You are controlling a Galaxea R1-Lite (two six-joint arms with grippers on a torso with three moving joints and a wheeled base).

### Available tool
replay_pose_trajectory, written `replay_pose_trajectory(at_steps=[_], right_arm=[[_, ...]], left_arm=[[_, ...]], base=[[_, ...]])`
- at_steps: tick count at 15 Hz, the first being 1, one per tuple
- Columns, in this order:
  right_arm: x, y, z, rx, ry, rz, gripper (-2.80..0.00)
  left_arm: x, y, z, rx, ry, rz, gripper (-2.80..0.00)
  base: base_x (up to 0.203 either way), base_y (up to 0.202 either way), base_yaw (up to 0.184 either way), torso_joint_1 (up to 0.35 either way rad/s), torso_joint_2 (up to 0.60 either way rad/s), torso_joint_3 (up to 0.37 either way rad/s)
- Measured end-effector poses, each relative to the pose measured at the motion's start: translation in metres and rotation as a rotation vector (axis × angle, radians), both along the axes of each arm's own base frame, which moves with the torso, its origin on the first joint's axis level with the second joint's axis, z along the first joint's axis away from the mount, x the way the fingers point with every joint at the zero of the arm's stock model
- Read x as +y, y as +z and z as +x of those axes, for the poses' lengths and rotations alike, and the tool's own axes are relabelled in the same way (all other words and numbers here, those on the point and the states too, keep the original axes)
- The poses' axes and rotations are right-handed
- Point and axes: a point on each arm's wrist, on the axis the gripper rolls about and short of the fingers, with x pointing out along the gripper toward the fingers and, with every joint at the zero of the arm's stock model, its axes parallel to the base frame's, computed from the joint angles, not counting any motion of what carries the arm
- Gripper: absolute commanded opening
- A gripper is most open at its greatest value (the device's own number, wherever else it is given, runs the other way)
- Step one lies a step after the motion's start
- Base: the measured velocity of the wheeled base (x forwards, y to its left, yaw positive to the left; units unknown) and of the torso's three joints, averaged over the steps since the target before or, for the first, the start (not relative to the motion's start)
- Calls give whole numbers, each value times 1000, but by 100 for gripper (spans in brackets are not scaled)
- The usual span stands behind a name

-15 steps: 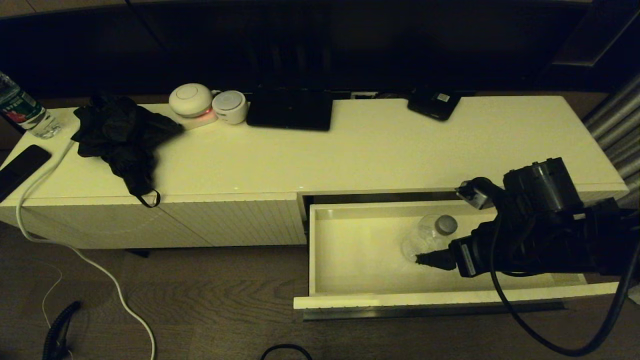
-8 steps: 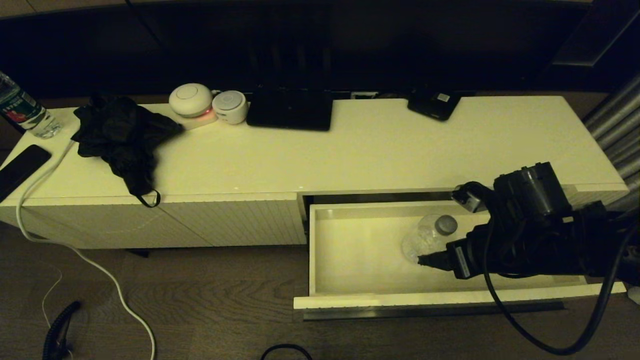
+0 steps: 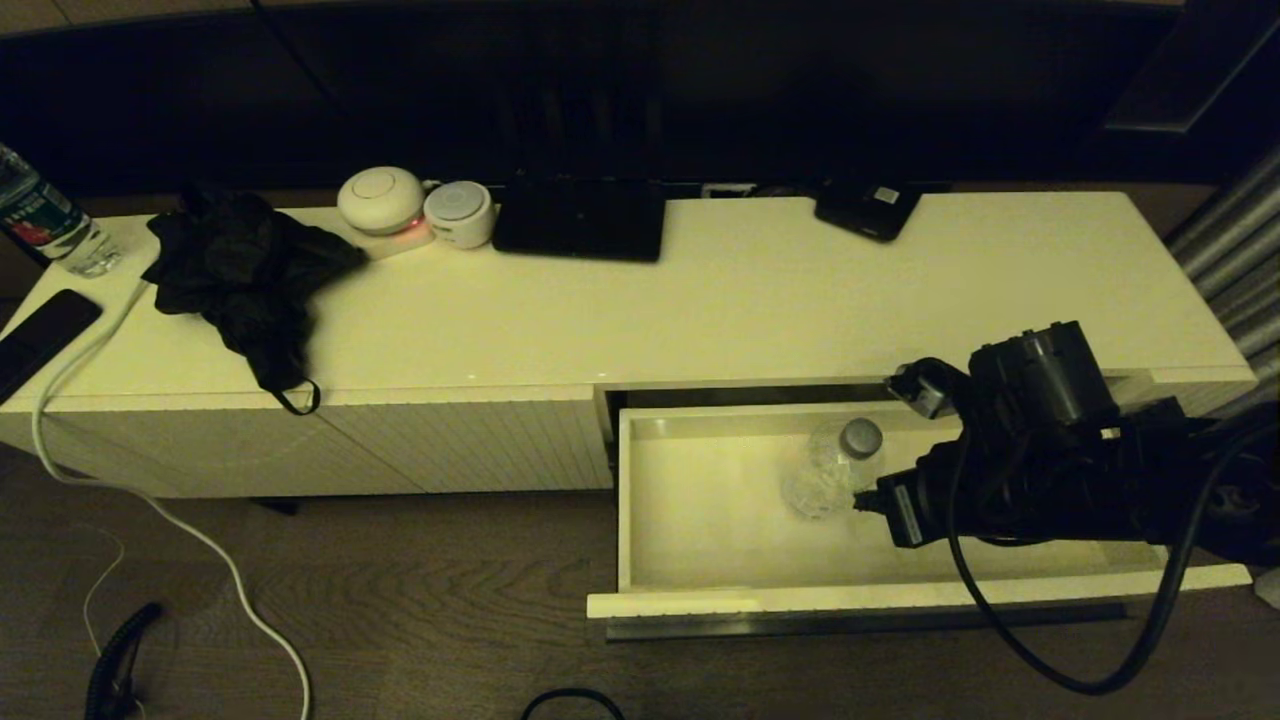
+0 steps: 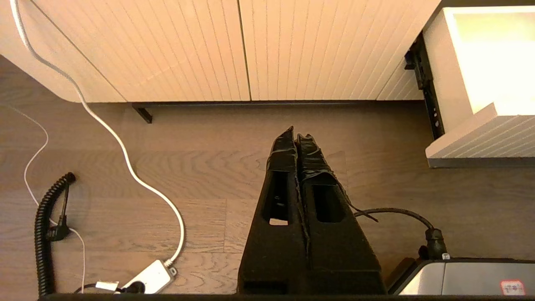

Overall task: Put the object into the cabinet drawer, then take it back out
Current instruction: Put the mineral water in the drawer

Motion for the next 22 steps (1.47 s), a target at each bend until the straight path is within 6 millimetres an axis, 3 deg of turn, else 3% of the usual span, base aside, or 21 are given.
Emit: replay_pose_trajectory(at_steps=[3,6,7,16,22], right_arm=[[-2,-6,-5,20,0,-9,-280],[-9,-6,-24,16,5,-11,-280],[-11,-6,-29,5,7,-7,0],[-13,7,-37,-105,-19,10,0],[8,9,-5,-181,-69,-16,0]], left_arm=[[0,0,0,0,0,0,-280],[0,0,0,0,0,0,-280],[0,0,0,0,0,0,-280],[0,0,0,0,0,0,-280],[0,0,0,0,0,0,-280]], base=[[0,0,0,0,0,0],[0,0,0,0,0,0],[0,0,0,0,0,0],[0,0,0,0,0,0],[0,0,0,0,0,0]])
